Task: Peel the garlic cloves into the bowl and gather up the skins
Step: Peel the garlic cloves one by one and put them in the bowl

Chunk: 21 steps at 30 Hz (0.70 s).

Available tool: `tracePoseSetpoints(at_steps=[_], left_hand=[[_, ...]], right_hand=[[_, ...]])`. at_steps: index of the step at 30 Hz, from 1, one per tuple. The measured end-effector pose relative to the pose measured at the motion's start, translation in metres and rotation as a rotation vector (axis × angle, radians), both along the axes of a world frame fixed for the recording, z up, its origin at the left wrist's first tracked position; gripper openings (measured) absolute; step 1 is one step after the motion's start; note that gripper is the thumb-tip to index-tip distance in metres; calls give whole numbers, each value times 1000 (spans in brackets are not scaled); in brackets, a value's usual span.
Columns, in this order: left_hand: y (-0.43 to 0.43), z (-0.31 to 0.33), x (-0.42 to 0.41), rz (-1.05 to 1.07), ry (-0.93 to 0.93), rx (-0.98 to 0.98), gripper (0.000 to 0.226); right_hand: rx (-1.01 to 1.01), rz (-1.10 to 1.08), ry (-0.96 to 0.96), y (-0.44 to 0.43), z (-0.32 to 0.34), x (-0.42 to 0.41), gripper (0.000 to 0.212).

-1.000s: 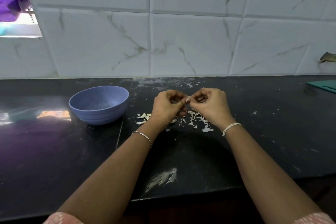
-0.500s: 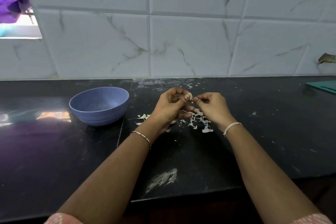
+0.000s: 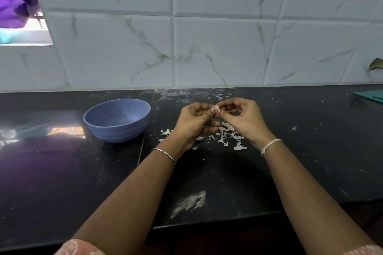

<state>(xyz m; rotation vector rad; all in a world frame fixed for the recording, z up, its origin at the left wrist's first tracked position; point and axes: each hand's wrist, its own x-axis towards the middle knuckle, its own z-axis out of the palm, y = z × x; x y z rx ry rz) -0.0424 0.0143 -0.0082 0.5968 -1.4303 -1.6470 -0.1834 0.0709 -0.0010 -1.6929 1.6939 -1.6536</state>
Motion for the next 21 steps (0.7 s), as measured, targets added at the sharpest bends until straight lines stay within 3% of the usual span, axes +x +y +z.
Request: tracePoseSetpoints(at_steps=[15,21], left_hand=[[1,2,0,-18,-8,51,9],[4,1,-2,-21,-19,37,6]], right_hand=[[-40,-84,-17,0,0,2,5],[-55,-164,56,-2,0,4,15]])
